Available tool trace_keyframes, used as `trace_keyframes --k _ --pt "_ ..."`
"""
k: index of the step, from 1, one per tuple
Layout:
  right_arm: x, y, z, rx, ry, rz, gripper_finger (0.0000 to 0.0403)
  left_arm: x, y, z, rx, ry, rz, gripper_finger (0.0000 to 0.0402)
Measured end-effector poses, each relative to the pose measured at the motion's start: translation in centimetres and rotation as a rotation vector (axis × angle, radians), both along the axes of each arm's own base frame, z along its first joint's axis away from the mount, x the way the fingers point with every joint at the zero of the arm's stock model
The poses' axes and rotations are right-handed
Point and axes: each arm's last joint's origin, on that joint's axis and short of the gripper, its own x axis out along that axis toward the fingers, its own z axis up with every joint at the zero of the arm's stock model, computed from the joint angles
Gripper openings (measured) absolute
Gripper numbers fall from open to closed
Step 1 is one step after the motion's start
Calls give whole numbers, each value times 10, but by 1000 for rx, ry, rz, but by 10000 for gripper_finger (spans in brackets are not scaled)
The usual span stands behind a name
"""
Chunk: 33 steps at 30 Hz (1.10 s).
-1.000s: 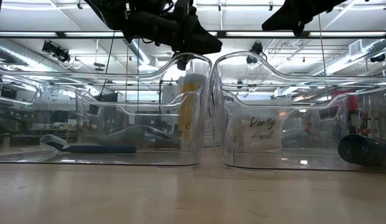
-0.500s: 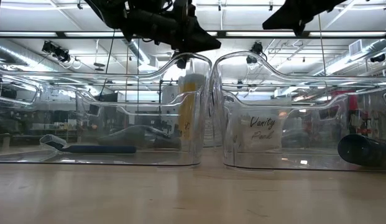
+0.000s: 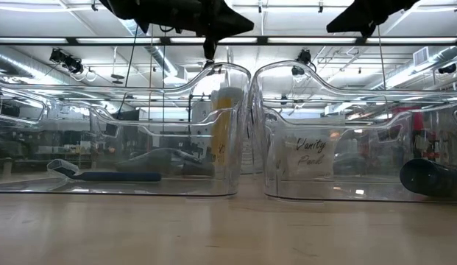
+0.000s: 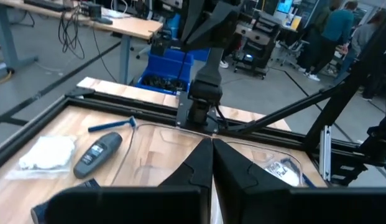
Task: Pick & Place Travel size toiletries
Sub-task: Put the bottom blue shaver into the bottom left transparent bin
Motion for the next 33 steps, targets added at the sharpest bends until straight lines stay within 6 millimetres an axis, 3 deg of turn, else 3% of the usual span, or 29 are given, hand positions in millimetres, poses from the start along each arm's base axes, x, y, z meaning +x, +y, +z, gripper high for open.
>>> trace_keyframes --k 20,33 --pt "-7 1 1 0 -6 -20 30 -3 2 4 55 -9 41 8" --pt "-6 11 -1 87 12 228 27 -3 2 4 58 -7 60 4"
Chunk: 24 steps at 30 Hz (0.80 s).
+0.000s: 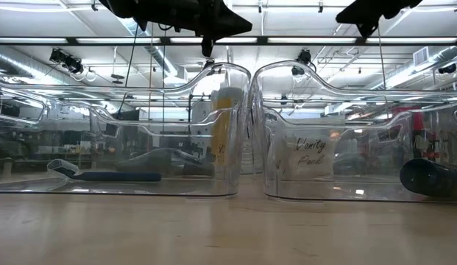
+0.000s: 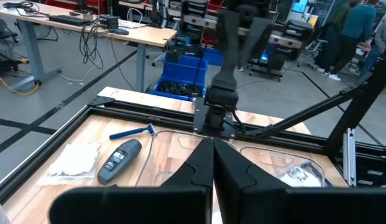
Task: Pick & Place Travel size toiletries
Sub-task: Put the bottom blue shaver into the bottom left transparent bin
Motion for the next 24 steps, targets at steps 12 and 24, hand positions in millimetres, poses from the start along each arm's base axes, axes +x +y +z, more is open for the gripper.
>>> trace_keyframes --k 12,24 --pt "0 19 -3 64 30 215 24 0 1 0 18 2 22 6" --pt "-5 45 -11 96 130 390 24 0 3 0 55 6 81 4"
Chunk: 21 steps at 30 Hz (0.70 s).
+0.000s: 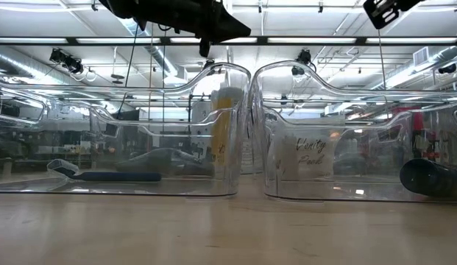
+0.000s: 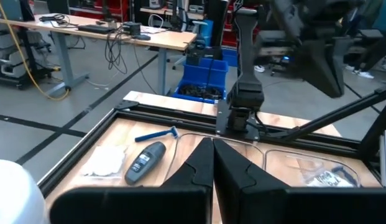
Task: Pick & Place Travel size toiletries
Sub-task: Put the bottom blue shaver into the bottom left transparent bin
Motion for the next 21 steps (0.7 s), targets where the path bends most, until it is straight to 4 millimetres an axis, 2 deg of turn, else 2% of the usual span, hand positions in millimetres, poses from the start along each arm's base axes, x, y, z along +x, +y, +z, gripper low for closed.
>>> trace_keyframes --k 8,21 --pt "3 18 -8 -27 74 123 24 2 -11 0 -50 -7 -21 3" --pt "11 63 -28 -88 211 362 24 5 -34 0 -27 -2 -68 3"
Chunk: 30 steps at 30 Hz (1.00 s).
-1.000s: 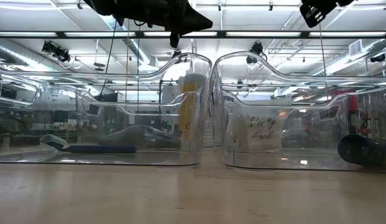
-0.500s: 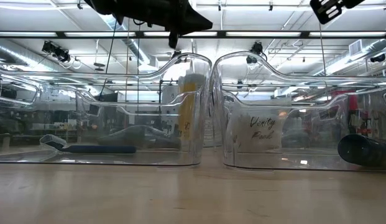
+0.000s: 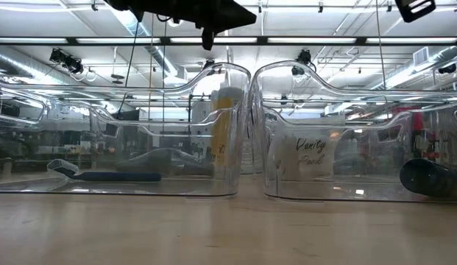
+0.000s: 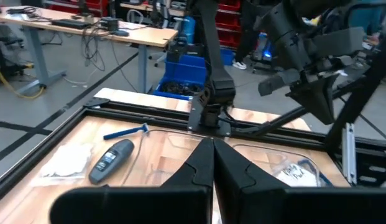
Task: Pick & Place Travel size toiletries
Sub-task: Put the bottom blue shaver into the bottom left transparent bin
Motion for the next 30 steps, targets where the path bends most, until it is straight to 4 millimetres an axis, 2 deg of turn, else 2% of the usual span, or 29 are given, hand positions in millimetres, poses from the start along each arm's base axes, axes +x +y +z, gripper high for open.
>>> trace_keyframes --k 7,14,22,30 --pt "6 24 -13 -1 88 22 24 0 -3 -3 -34 32 -94 2" --pt "8 48 -16 23 59 31 24 -2 -6 -14 -44 142 -129 3" --pt "-2 71 -26 18 125 63 23 -2 -14 -16 -38 165 -134 3" --pt "-14 99 -47 -43 231 132 23 -2 -23 -16 -24 169 -108 2"
